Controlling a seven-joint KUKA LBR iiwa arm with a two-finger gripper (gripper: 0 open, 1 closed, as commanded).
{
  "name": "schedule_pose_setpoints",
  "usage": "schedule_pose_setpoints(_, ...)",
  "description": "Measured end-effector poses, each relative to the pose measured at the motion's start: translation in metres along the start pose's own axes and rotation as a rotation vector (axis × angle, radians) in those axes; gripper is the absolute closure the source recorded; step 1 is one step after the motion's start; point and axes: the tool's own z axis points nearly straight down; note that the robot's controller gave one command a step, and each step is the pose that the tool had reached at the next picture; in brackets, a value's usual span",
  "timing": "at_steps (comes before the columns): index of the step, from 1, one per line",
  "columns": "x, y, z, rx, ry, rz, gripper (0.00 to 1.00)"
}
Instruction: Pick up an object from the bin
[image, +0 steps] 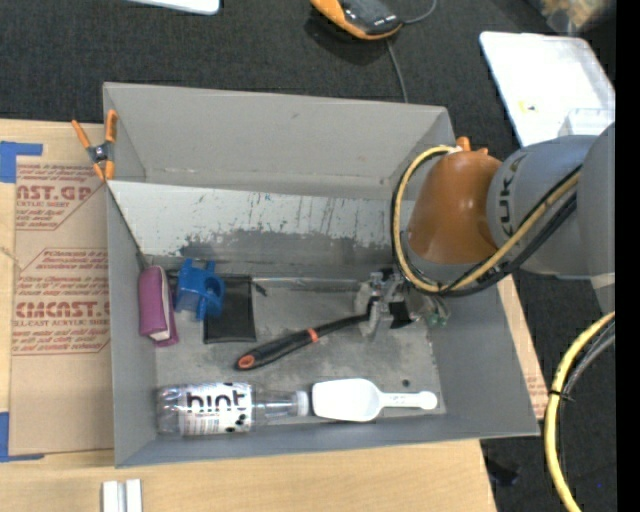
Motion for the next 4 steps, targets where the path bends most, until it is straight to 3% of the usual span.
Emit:
schedule_pose_setpoints(1, 0.000, 0.000, 0.000, 0.000, 0.000, 0.000, 1.00)
schedule_pose_setpoints(2, 0.003, 0.001, -0.022, -0.002, 0.010, 0.000, 1.00)
schedule_pose_setpoints(4, -0.001, 0.001, -0.070, 0.001, -0.002, -0.001, 1.00)
